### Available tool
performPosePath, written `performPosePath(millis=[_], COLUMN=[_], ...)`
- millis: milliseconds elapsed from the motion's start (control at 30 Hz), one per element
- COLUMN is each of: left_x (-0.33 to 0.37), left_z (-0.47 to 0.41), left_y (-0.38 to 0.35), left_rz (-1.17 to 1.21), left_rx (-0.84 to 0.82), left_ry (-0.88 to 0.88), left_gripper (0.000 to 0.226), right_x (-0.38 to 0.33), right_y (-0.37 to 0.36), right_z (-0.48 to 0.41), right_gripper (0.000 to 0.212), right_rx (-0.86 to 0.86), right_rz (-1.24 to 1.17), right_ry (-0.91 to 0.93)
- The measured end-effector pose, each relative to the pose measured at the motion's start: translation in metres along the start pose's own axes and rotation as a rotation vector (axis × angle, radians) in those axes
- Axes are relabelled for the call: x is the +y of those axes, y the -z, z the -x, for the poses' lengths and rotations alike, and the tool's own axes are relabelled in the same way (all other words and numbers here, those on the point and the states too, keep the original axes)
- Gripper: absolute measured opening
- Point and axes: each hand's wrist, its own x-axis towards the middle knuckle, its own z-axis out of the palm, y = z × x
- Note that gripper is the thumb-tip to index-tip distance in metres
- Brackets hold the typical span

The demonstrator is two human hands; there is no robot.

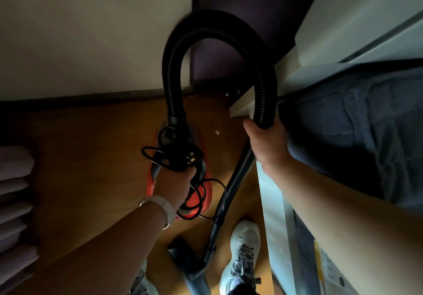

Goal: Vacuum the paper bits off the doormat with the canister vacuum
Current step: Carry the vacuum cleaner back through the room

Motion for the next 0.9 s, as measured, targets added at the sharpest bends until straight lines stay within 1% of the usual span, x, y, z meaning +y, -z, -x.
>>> performPosePath(millis=[100, 133, 200, 267, 467, 533, 600, 667, 733, 767, 800, 867, 900], left_x=[0.000, 0.002, 0.004, 0.011, 0.027, 0.028, 0.029, 0.030, 0.029, 0.029, 0.029, 0.029, 0.030], left_z=[-0.010, -0.012, -0.018, -0.023, -0.034, -0.034, -0.030, -0.022, -0.010, -0.004, 0.003, 0.018, 0.026], left_y=[-0.008, -0.010, -0.014, -0.014, 0.000, 0.003, 0.004, 0.006, 0.012, 0.015, 0.019, 0.025, 0.028], left_rz=[0.038, 0.030, 0.028, 0.019, -0.130, -0.202, -0.225, -0.221, -0.209, -0.205, -0.203, -0.190, -0.175], left_rx=[-0.016, -0.019, 0.001, 0.033, 0.018, 0.046, 0.057, 0.072, 0.095, 0.100, 0.104, 0.092, 0.085], left_ry=[0.016, 0.021, 0.027, 0.007, -0.081, -0.094, -0.101, -0.121, -0.147, -0.149, -0.146, -0.134, -0.135], left_gripper=[0.006, 0.004, 0.010, 0.014, 0.020, 0.024, 0.029, 0.025, 0.013, 0.006, 0.004, 0.010, 0.010], right_x=[0.005, 0.008, 0.013, 0.019, 0.032, 0.032, 0.030, 0.024, 0.020, 0.017, 0.014, 0.006, 0.004], right_y=[0.004, 0.006, 0.009, 0.010, 0.018, 0.023, 0.025, 0.027, 0.028, 0.029, 0.029, 0.030, 0.029], right_z=[-0.007, -0.008, -0.010, -0.010, 0.001, 0.006, 0.011, 0.018, 0.030, 0.038, 0.047, 0.068, 0.079], right_gripper=[0.016, 0.018, 0.028, 0.031, 0.027, 0.025, 0.022, 0.028, 0.032, 0.031, 0.033, 0.041, 0.037], right_rx=[-0.010, -0.022, -0.049, -0.071, -0.097, -0.100, -0.094, -0.070, -0.035, -0.020, -0.019, -0.078, -0.135], right_rz=[0.019, 0.021, 0.024, 0.065, 0.186, 0.188, 0.155, 0.135, 0.145, 0.170, 0.210, 0.313, 0.339], right_ry=[0.005, 0.011, 0.005, -0.007, 0.029, 0.030, 0.040, 0.059, 0.095, 0.112, 0.117, 0.118, 0.118])
